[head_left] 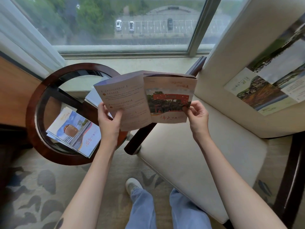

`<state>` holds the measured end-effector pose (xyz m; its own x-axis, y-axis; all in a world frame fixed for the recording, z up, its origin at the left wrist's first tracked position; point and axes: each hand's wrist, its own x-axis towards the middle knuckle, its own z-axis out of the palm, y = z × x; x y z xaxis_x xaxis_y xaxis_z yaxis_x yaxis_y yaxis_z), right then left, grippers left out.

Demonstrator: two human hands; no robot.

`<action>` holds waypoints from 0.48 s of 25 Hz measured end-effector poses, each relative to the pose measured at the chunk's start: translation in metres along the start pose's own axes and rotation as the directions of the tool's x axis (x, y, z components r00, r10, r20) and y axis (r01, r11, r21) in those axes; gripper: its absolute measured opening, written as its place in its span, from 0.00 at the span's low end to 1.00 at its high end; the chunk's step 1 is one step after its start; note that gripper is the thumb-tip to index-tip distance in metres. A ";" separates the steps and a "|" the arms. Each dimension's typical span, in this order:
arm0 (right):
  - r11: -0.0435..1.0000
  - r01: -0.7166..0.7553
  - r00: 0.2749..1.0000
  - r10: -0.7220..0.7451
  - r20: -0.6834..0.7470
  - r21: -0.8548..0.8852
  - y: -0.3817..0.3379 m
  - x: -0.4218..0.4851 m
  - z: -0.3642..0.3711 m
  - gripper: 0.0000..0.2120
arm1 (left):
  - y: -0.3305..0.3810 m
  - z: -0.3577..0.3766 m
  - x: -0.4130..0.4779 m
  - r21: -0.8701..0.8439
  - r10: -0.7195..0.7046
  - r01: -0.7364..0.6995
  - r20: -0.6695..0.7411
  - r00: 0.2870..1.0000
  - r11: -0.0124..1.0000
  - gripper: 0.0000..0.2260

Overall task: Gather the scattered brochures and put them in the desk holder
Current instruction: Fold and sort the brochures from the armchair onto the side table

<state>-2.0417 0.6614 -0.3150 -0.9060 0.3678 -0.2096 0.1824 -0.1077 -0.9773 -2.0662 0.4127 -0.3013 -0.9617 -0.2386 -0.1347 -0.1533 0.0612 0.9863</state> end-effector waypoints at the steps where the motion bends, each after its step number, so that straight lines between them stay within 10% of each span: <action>1: 1.000 0.009 1.000 -0.010 0.020 0.030 -0.002 0.002 0.000 0.12 | 0.006 0.003 0.004 -0.017 0.024 -0.024 -0.031 0.999 1.000 0.13; 12: 1.000 0.013 0.984 -0.017 0.175 0.026 -0.026 0.007 0.006 0.11 | 0.033 0.026 0.008 -0.381 -0.030 0.031 0.008 1.000 0.924 0.15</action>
<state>-2.0554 0.6609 -0.2907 -0.9619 0.2020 -0.1841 0.1606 -0.1272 -0.9788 -2.0850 0.4379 -0.2726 -0.9586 -0.2324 -0.1647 -0.0845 -0.3204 0.9435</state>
